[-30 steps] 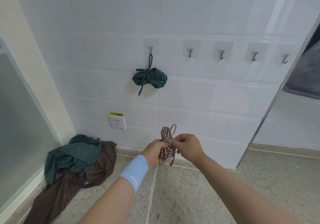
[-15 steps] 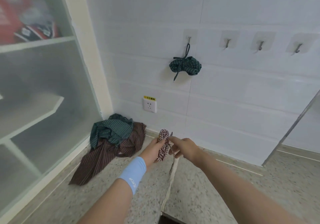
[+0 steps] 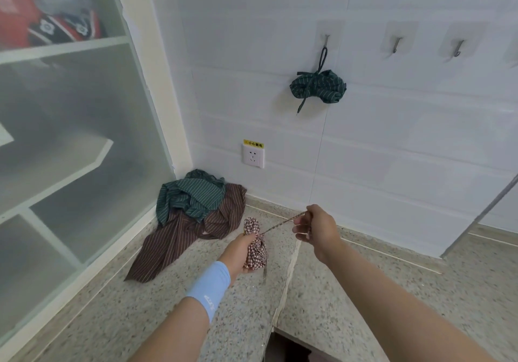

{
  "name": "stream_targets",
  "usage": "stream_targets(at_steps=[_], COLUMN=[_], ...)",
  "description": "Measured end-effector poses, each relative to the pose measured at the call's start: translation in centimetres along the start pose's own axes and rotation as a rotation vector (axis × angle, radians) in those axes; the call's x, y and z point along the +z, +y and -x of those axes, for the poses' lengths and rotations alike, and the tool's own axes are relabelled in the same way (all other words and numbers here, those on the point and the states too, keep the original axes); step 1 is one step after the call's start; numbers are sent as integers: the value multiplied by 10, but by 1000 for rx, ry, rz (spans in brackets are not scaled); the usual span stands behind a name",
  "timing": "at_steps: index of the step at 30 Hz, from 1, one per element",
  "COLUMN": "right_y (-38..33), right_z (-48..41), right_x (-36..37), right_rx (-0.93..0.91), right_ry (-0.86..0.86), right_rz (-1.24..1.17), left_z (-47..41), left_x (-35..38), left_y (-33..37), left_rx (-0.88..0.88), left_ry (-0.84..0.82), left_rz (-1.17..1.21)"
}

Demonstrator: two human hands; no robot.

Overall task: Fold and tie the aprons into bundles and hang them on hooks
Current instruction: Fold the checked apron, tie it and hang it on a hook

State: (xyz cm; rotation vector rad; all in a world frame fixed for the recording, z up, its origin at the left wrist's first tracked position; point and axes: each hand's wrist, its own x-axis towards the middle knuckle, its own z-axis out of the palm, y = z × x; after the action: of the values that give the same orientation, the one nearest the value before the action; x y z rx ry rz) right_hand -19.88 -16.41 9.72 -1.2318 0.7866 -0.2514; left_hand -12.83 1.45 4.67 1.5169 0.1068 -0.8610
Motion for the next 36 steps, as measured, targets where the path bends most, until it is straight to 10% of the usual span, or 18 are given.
stream_targets(at_steps=[7,13,22,30,36], right_y=[43,96,166,190,197], right_z=[-60,-56,-78,-91,-92], right_x=[6,42,56,61,70], right_rx=[-55,-194,134,188,-120], right_ry=[4,-70,-174,-336,-448], right_rz=[1058,855,503,828,1338], left_z=[-57,-87,-110,-109,-113], left_x=[-3,-11,-45,-63,-69], left_y=[-8,-35,-94,-123,-129], left_rx=[-82,-207,-216,-6,-60], left_ry=[-27,-102,6,130,121], left_rz=[-49,160,151,-227,-132])
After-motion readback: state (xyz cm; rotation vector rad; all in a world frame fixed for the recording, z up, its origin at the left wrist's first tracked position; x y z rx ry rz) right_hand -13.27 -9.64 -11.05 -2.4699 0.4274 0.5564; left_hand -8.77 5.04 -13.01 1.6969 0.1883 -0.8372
